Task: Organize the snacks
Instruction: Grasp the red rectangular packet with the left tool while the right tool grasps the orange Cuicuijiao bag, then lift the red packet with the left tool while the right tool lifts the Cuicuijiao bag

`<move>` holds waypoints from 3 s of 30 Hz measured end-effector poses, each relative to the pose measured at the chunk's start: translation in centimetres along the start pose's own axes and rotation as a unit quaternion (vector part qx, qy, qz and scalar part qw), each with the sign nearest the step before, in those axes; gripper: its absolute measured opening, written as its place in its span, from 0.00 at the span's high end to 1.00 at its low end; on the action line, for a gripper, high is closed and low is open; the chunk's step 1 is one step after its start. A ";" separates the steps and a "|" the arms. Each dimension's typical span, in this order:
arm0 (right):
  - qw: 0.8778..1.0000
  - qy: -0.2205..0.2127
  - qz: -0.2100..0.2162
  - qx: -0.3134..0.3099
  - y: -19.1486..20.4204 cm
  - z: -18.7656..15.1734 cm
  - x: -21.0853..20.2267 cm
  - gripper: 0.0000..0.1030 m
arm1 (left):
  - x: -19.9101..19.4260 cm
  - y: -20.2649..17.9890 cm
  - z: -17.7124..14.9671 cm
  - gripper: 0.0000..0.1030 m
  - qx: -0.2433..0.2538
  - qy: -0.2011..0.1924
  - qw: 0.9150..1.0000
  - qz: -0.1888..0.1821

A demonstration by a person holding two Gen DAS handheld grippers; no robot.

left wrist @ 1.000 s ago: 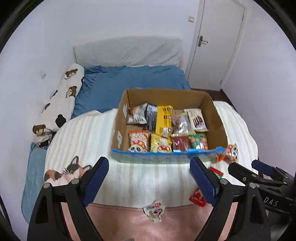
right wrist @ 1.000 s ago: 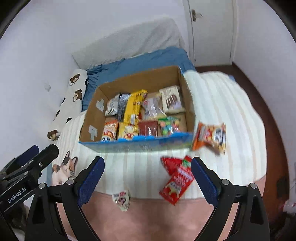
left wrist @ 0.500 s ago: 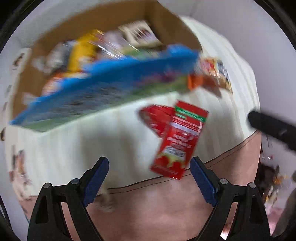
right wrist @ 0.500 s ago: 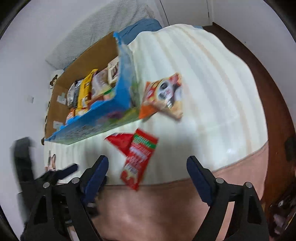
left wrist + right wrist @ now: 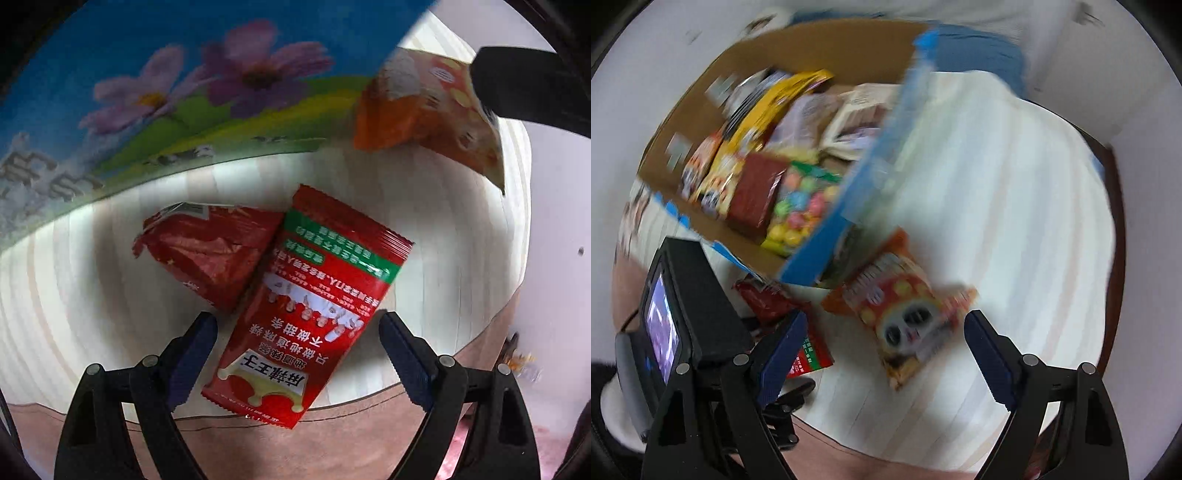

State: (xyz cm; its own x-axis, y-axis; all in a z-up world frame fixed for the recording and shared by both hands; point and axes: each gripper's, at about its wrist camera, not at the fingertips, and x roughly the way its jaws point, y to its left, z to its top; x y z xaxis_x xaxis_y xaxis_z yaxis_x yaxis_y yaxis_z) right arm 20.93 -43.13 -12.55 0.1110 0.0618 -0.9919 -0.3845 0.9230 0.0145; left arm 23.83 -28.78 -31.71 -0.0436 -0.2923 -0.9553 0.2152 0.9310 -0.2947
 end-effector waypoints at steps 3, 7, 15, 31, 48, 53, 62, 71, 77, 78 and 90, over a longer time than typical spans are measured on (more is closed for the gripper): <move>0.999 0.027 0.017 -0.042 0.6 1.6 0.6 0.13 | -0.3 0.5 -0.1 0.13 -0.018 -0.007 1.000 -0.011; 0.997 0.041 0.031 -0.049 0.4 2.6 0.7 0.13 | -0.5 1.1 -0.3 0.13 -0.029 -0.016 0.999 -0.017; 0.998 0.040 0.035 -0.025 -0.9 1.8 1.4 0.14 | -0.5 1.2 -2.0 0.32 -0.018 -0.035 0.999 0.013; 0.989 0.025 0.046 0.138 -1.7 -5.4 2.8 0.43 | -1.0 6.3 -8.0 0.36 -0.142 0.001 0.990 0.022; 0.943 0.037 0.142 0.299 4.1 -16.8 5.2 0.34 | -1.0 5.9 -5.8 0.39 -0.132 0.017 0.991 0.025; 0.934 0.035 0.163 0.316 4.9 -17.3 4.5 0.15 | -1.5 8.4 -6.5 0.38 -0.171 0.020 0.985 -0.031; 0.943 0.029 0.137 0.303 7.4 -16.9 3.9 0.15 | -0.1 3.9 -5.4 0.35 -0.089 0.049 0.995 0.008; 0.933 0.031 0.131 0.333 7.9 -18.7 5.4 0.15 | 1.4 1.5 -7.3 0.35 -0.081 0.029 0.996 0.038; 0.929 -0.001 0.109 0.353 7.7 -18.7 6.1 0.34 | -0.3 4.1 -11.2 0.47 -0.104 0.017 0.993 0.056; 0.931 -0.005 0.104 0.349 7.8 -18.7 6.3 0.38 | -0.4 4.1 -11.4 0.48 -0.107 0.015 0.993 0.056; 0.930 -0.030 0.146 0.335 9.4 -18.0 5.5 0.47 | -6.0 6.1 -11.6 0.51 -0.128 -0.005 0.992 0.014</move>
State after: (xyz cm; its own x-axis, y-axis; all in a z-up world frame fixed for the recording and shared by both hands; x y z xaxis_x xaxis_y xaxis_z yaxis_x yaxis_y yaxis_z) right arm 1.46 -40.95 -20.14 0.1499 0.3501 -0.9246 0.2492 0.8916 0.3780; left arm 14.06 -18.78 -28.09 -0.0311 -0.2656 -0.9636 -0.0395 0.9636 -0.2643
